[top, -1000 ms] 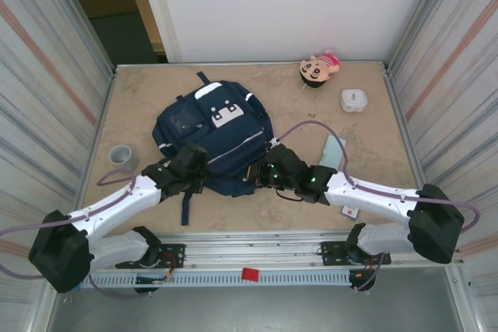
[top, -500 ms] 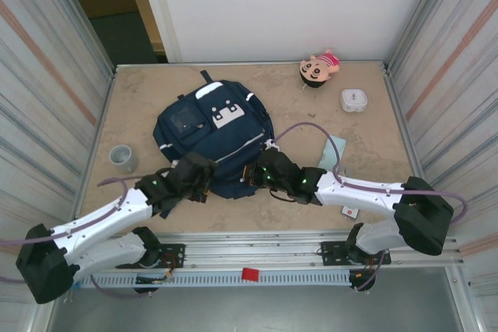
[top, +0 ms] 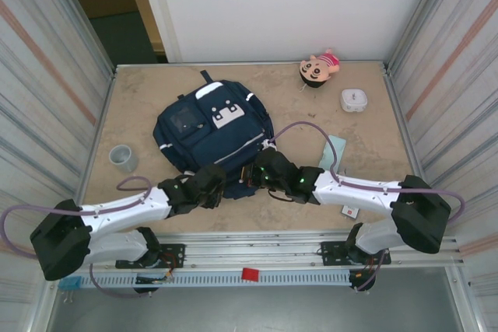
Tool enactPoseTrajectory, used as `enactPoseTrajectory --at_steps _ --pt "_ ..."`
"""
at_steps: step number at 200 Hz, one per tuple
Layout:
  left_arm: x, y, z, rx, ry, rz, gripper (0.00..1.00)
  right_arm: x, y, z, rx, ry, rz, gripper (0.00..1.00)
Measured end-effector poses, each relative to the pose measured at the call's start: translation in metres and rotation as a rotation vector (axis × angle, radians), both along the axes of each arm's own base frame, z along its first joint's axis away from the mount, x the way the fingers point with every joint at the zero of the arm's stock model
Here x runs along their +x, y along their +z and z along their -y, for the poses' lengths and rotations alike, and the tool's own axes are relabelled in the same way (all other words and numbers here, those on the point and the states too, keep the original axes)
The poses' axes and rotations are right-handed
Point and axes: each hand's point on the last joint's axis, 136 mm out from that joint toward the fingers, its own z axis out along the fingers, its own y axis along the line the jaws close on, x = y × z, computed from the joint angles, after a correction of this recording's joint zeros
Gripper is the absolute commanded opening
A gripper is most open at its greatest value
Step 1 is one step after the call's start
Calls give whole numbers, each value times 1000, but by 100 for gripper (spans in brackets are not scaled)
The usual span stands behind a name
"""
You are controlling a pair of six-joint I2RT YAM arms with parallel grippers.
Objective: Pack books, pencil case, and school supplies into a backpack
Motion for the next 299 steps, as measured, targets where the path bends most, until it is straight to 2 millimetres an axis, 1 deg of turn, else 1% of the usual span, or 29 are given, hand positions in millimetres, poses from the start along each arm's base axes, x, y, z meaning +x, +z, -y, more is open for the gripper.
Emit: enactPoseTrajectory --at_steps 13,32,43,66,74,112,121,140,160,179,191,205,228,245,261,273,283,299 --pt "0 -3 -3 -12 8 0 10 0 1 2 -4 -2 2 0" --pt "-1 0 -7 -37 17 17 7 2 3 9 -9 -15 1 0" --pt "-2 4 -12 -49 24 32 7 6 3 17 -4 -35 -1 0" --pt "-5 12 -24 -68 43 59 7 20 3 41 12 -97 -8 0" --pt "-6 15 -27 -77 48 68 7 24 4 46 19 -111 -10 0" --pt "-14 24 -45 -82 62 92 7 36 7 55 49 -125 -24 0" --pt "-15 26 -47 -84 63 99 10 38 8 56 57 -116 -25 0" --pt "-17 31 -53 -79 62 117 23 38 11 54 67 -87 -21 0" --pt "-20 26 -68 -1 58 122 39 42 12 58 52 -91 -8 0" --pt "-23 27 -81 92 27 132 48 43 17 57 43 -84 7 0" --pt "-23 35 -86 147 -4 152 51 41 22 53 49 -71 19 0" --pt "-19 52 -90 190 -29 197 54 40 29 48 53 -56 30 0" --pt "-12 78 -99 272 -81 296 55 38 38 41 54 -26 49 0" --pt "-7 89 -106 359 -145 359 57 38 44 39 57 -11 62 0" --pt "0 99 -109 447 -225 416 57 39 46 37 58 -4 68 0" --pt "5 108 -106 514 -306 468 58 39 46 36 58 0 67 0" --pt "10 117 -99 565 -393 523 58 40 46 35 58 4 65 0" --pt "14 131 -78 632 -580 642 60 40 47 32 54 15 63 0"
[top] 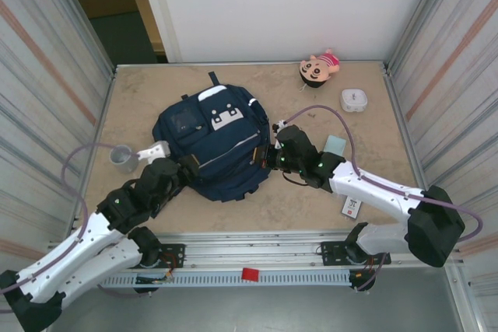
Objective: Pack books, pencil case, and school supplies into a backpack
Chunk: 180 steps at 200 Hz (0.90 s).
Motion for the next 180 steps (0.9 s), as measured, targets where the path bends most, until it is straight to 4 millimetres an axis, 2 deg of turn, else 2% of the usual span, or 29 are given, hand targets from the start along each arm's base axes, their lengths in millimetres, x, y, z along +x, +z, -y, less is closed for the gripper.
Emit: enactPoseTrajectory --at_steps 26,51,66,98,109,136,156,167,180 --pt "-10 7 41 192 -393 105 64 1 4 -3 0 14 11 0" --pt "-22 -1 72 344 -707 154 78 0 5 -4 1 21 10 0" --pt "-23 -9 88 405 -833 161 81 -1 4 -5 1 26 6 0" --pt "-16 -35 114 497 -1014 147 80 -4 4 -8 6 43 1 0" --pt "-10 -41 122 520 -1050 147 74 -5 4 -8 7 46 0 0" --pt "3 -51 140 556 -1116 162 40 -5 4 -8 7 46 1 0" --pt "6 -56 144 577 -1141 173 13 -4 6 -7 9 46 4 0" --pt "6 -53 144 584 -1144 188 6 -2 8 -5 17 45 6 0" --pt "6 -46 144 594 -1148 232 1 1 12 1 33 39 4 0"
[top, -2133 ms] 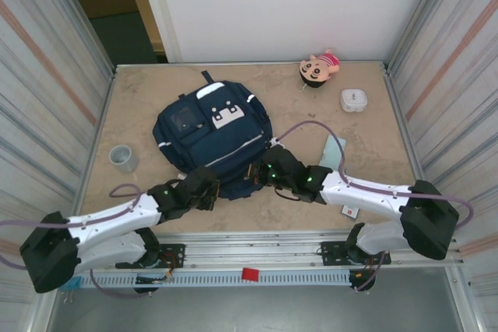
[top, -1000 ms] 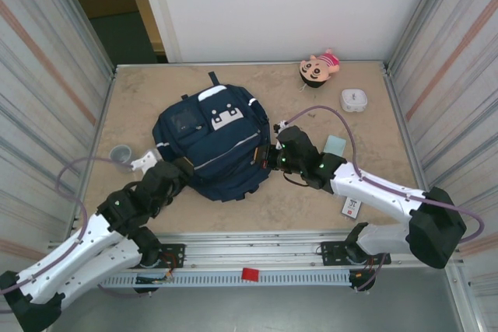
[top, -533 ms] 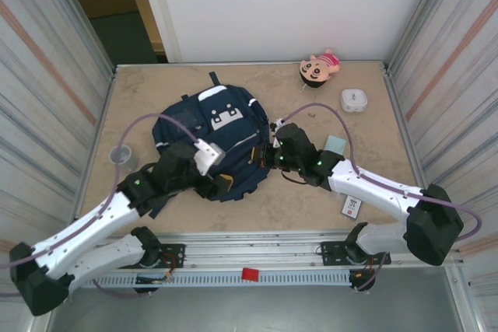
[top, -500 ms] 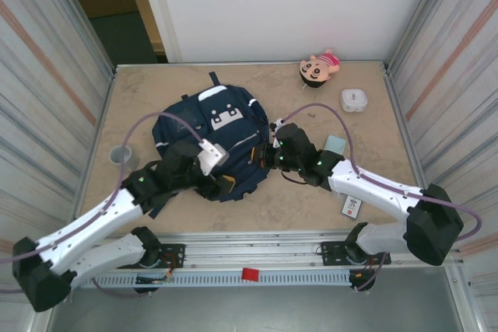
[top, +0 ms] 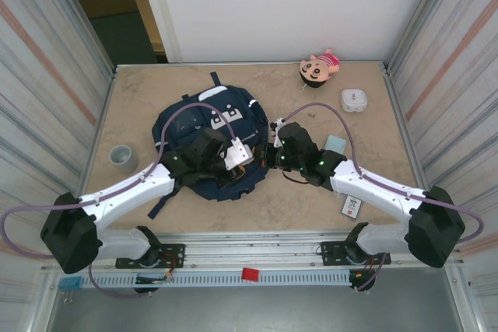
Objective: Pack books, pencil case, and school supplies into a backpack
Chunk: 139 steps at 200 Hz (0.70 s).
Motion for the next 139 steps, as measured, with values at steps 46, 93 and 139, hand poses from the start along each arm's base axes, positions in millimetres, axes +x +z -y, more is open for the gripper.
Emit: enactPoseTrajectory --at_steps 46,93,139 --pt "-16 37 -14 -70 -56 146 0 21 13 36 114 -29 -13 0" --pt "-47 74 -27 -156 -130 193 0 64 1 81 165 -143 -50 0" --pt "-53 98 -31 -160 -163 241 0 104 -38 94 210 -226 -136 0"
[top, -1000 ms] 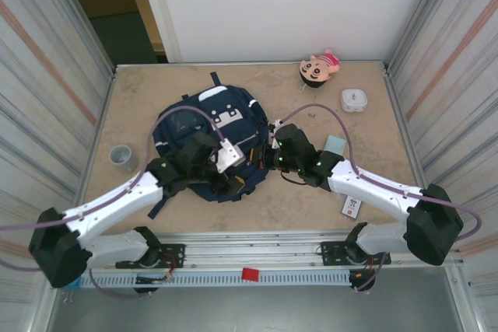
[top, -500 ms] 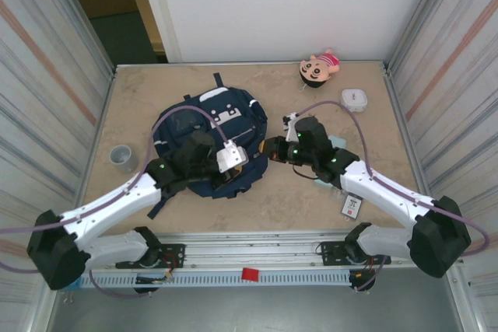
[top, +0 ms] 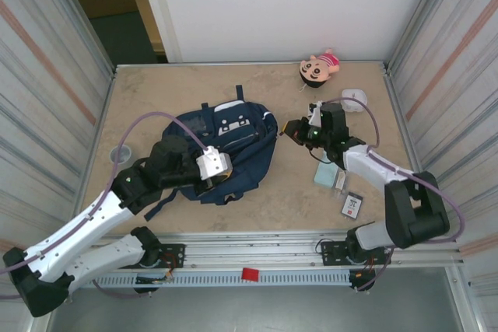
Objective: Pack books, pencil case, and school supplies into a backpack
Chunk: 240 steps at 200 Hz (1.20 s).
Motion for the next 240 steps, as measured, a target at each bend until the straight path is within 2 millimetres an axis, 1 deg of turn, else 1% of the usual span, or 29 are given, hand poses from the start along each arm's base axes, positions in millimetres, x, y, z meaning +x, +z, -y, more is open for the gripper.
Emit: enactPoseTrajectory --at_steps 16,33,55,57,59,62,72,81,91,97,107,114,133,137,151,158,171,185,202,221,240 --pt "0 2 -1 8 -6 10 0 7 -10 -3 8 -5 -22 0" --pt "0 0 -1 17 -11 13 0 15 -10 -7 21 -2 -22 0" --pt "0 1 0 14 -17 17 0 28 -16 -5 13 -28 -20 0" --pt "0 1 0 14 -17 17 0 28 -17 -6 12 -28 -22 3" --pt "0 1 0 14 -16 17 2 28 -18 -6 12 -27 -23 5" --pt "0 1 0 15 -17 17 6 29 -19 -6 12 -28 -24 12" --pt "0 1 0 16 -18 18 24 30 -21 -6 12 -29 -30 31" --pt "-2 1 1 14 -25 16 41 34 -22 0 -6 -61 -19 42" --pt "-2 6 2 -4 -29 29 57 41 -22 12 -25 -105 -7 47" --pt "-1 9 3 -14 -28 36 64 43 -20 18 -39 -124 1 49" --pt "1 14 4 -33 -17 40 73 44 -14 28 -65 -154 18 51" --pt "3 17 5 -43 -11 45 76 42 -7 33 -82 -164 36 51" --pt "11 20 5 -57 29 56 81 26 27 34 -113 -152 121 52" --pt "13 20 5 -61 41 59 82 22 36 33 -115 -142 145 52" --pt "19 16 4 -67 82 56 85 5 60 27 -120 -106 207 52" --pt "23 11 2 -65 107 50 87 -5 68 24 -123 -86 229 52" --pt "29 -2 -2 -54 161 28 88 -20 71 17 -132 -51 238 52" --pt "38 -19 -8 -38 239 1 87 -37 61 9 -151 -7 211 52" --pt "48 -37 -19 -24 356 -46 86 -57 36 -2 -187 42 145 53" --pt "58 -52 -33 -37 499 -113 86 -79 6 -14 -218 101 54 53" --pt "63 -67 -45 -69 627 -187 87 -94 -19 -21 -235 131 -43 59"
